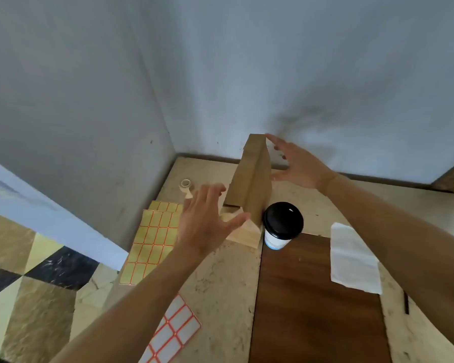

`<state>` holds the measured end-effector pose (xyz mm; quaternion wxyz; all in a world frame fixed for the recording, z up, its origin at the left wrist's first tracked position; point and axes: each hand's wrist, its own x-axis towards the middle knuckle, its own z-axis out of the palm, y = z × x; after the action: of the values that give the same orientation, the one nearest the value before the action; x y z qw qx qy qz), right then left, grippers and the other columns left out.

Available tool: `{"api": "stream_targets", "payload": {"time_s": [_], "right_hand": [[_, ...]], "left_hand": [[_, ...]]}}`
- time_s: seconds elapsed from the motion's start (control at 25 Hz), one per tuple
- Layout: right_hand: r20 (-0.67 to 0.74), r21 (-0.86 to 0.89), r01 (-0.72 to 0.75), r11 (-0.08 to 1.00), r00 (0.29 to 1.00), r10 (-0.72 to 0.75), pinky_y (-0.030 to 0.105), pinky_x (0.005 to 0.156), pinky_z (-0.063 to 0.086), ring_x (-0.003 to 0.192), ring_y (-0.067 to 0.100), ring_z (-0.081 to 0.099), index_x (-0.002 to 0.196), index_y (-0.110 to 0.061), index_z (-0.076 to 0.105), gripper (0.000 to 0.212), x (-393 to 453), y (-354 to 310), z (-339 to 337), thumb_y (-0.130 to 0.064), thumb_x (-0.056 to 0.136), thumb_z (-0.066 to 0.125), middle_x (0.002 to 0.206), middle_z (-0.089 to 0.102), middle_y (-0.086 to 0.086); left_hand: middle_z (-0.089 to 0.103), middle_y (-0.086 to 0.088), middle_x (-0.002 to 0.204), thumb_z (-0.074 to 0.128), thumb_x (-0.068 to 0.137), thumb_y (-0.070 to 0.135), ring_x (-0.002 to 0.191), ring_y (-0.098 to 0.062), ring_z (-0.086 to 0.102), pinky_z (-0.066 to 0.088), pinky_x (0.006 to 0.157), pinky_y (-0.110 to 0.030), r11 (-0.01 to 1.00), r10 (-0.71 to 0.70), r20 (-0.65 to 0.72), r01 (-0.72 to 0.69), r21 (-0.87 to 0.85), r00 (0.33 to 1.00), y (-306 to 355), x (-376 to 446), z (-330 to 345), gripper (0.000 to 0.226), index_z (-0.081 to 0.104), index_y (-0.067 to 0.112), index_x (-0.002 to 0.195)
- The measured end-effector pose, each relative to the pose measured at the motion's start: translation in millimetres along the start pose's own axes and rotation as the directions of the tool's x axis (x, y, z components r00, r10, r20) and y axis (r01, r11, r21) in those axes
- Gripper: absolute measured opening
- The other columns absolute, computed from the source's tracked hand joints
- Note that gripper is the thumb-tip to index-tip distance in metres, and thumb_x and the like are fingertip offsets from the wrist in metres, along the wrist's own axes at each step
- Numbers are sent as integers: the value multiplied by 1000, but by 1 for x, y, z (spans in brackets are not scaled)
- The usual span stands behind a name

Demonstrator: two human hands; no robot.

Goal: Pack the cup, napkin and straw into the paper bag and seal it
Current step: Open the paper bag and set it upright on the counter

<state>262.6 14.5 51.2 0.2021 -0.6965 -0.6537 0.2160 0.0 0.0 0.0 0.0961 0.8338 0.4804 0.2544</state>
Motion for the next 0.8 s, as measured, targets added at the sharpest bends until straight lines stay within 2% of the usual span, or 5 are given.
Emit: {"api": "stream_targets", "payload": {"time_s": [0.2, 0.4, 0.56, 0.68, 0.8], "right_hand": [[105, -50, 54, 997, 993, -49, 30, 94, 35, 125, 21, 44, 143, -44, 26, 83, 44, 2, 5, -17, 80, 72, 144, 43, 1], [-39, 120, 87, 989, 996, -83, 23, 90, 45, 106, 16, 57, 123, -31, 57, 41, 52, 0, 6, -16, 86, 68, 128, 56, -9], [-128, 229, 112, 967, 988, -84, 8, 79, 43, 97, 12, 63, 114, -31, 64, 33, 39, -18, -3, -18, 85, 69, 114, 62, -18], [-215, 208, 184, 961, 967, -138, 12, 83, 47, 91, 8, 65, 114, -35, 63, 31, 18, -49, -13, -27, 84, 68, 109, 62, -22], [-290, 83, 246, 966, 933, -212, 29, 89, 50, 88, 8, 64, 116, -35, 62, 31, -15, -85, -23, -34, 85, 65, 109, 65, -11]], "left_hand": [[46, 27, 83, 54, 77, 71, 73, 1, 46, 36, 78, -25, 999, 47, -61, -47, -5, 997, -5, 8, 15, 37, 37, 43, 95], [52, 27, 82, 61, 78, 55, 72, 3, 51, 40, 76, -26, 994, 48, -61, -54, -100, 997, -4, 9, 6, 28, 46, 37, 95], [54, 23, 79, 57, 79, 52, 67, 4, 49, 41, 75, -25, 991, 83, -93, -92, -94, 992, -9, 5, -28, 27, 54, 31, 95], [56, 17, 79, 59, 80, 46, 67, 5, 43, 32, 72, -21, 984, 140, -210, -159, -76, 968, -13, -2, -73, 26, 58, 25, 95], [56, 14, 77, 61, 81, 39, 70, 10, 46, 31, 76, -13, 966, 208, -296, -242, -85, 932, -13, -15, -124, 26, 60, 16, 93]]}}
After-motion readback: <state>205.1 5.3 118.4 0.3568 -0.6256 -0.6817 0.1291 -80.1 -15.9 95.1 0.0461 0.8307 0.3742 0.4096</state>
